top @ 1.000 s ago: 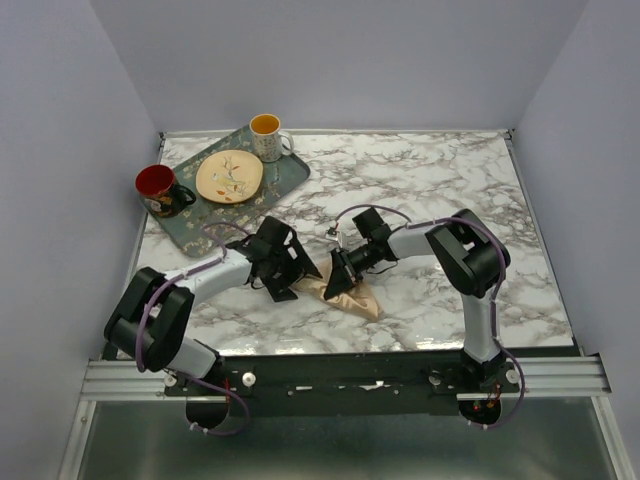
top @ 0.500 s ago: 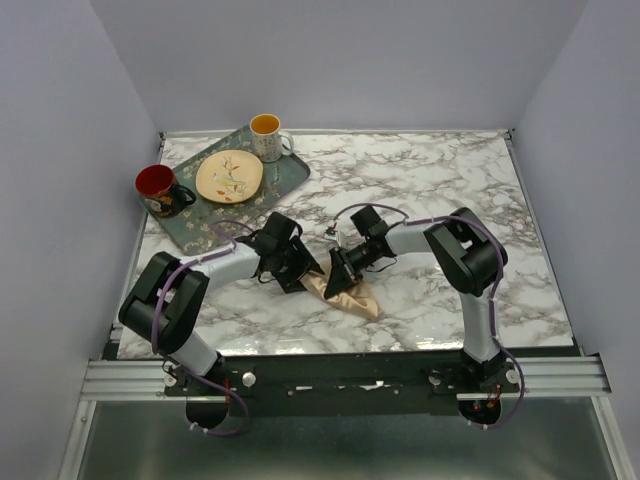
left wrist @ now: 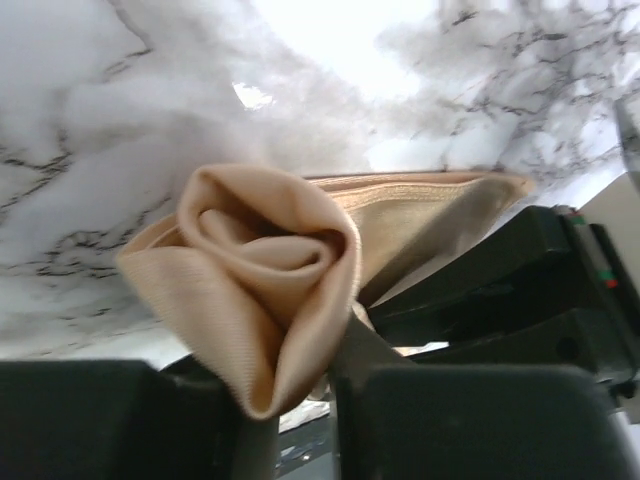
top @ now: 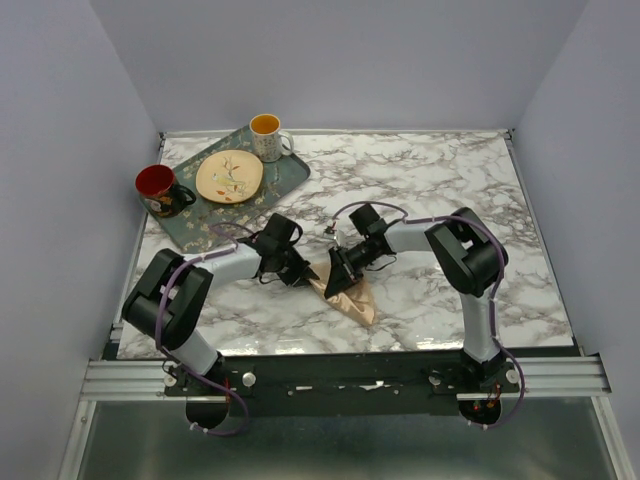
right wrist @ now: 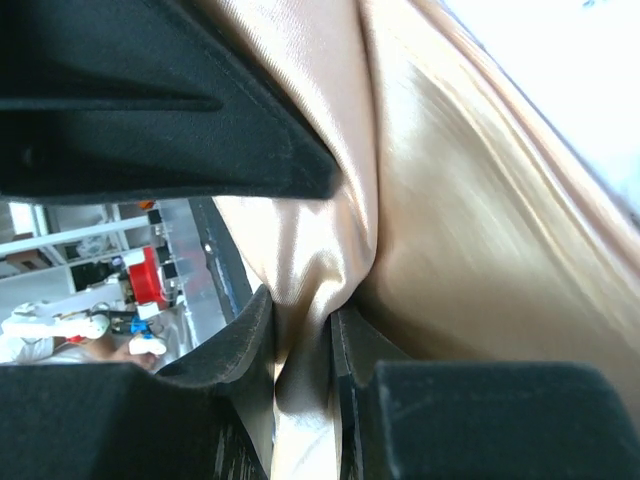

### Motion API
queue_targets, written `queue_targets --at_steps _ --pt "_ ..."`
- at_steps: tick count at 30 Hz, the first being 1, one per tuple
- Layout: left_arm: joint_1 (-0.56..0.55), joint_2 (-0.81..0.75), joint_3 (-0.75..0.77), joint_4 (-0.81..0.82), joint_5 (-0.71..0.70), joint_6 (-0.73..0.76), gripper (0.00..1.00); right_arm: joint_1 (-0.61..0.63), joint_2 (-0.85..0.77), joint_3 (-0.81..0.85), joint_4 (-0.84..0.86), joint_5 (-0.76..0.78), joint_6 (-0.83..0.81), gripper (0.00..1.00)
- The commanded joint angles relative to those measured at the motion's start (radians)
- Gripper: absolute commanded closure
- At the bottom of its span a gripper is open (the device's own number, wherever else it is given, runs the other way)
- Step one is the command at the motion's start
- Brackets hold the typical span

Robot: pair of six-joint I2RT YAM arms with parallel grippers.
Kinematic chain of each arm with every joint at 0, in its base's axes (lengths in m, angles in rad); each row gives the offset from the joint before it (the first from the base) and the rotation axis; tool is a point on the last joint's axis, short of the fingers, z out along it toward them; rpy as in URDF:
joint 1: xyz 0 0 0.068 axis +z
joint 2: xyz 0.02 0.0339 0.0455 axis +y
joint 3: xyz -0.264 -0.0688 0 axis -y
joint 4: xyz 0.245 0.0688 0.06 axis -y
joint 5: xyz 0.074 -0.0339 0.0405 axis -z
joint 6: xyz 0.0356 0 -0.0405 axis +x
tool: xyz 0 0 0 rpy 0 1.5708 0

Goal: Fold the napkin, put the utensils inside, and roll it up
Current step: Roll the napkin with the utensil

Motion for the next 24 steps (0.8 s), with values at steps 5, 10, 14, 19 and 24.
queue_targets --at_steps 5,10,14,19,24 --pt "0.000 0.068 0.038 -0.125 -0.051 0.029 1.00 0.011 -0.062 0.034 -0.107 0.280 -0.106 0.67" --pt "0.000 0.063 0.083 -0.226 -0.058 0.014 1.00 0.077 -0.147 0.084 -0.231 0.513 -0.111 0.49" --pt "0.000 0.060 0.123 -0.283 -0.058 -0.006 1.00 0.156 -0.281 0.091 -0.300 0.777 -0.071 0.36" --pt "0.000 0.069 0.135 -0.304 -0.025 -0.054 1.00 0.299 -0.372 0.036 -0.281 1.023 0.000 0.31" --pt "0.000 0.068 0.163 -0.329 0.004 -0.072 1.00 0.444 -0.392 0.005 -0.201 1.150 0.062 0.29"
